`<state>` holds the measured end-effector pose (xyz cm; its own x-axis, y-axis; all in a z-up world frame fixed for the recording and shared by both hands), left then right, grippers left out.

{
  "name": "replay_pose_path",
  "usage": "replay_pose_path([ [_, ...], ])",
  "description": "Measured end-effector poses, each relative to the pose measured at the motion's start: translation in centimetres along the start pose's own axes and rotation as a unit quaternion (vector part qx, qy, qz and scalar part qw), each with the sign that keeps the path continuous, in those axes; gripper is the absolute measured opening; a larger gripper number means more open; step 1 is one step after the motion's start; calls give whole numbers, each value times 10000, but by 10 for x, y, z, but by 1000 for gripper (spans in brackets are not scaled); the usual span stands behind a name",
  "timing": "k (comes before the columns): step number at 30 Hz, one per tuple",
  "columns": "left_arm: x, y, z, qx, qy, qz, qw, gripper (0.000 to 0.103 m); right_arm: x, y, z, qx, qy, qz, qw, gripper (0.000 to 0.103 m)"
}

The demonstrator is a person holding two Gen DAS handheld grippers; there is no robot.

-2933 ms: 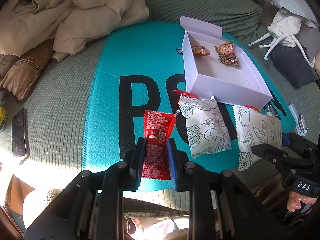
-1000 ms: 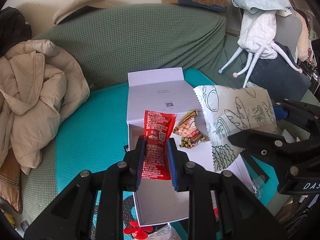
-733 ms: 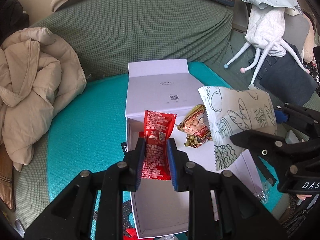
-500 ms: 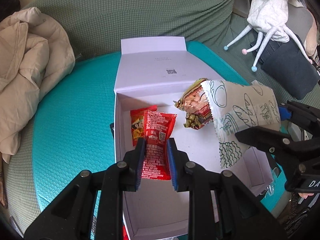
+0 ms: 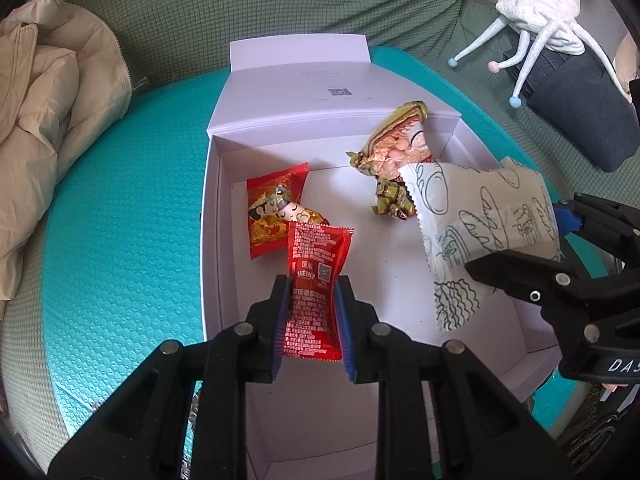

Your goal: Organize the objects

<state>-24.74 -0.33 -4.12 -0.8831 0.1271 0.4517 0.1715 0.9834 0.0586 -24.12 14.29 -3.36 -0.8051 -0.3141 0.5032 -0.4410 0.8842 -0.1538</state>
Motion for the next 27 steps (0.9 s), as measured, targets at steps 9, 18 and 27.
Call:
replay_pose_path([
  [9, -2, -7, 6, 33, -107, -19, 9999, 21, -1, -1, 13, 31, -49, 0, 10000, 61],
  [18, -3, -2, 10, 325, 50, 193, 9993, 22, -3, 1, 28, -128, -135, -4, 9998, 62],
  [27, -2, -2, 11, 387, 137, 190, 9990, 26, -4, -1, 28, -248, -158, -150, 9995, 63],
])
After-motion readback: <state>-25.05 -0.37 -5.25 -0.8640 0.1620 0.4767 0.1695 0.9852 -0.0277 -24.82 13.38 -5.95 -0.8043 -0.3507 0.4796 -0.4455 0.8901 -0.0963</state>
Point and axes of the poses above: each gripper's, at about its wrist camera, not at the fingertips, and z roughly the way its jaws point, y to its right, x to its top, the point moved 1 cm from there along z, roughly the way its jaws point, and after that the axes turned 4 degrees about -y, right-handed, at the moved point
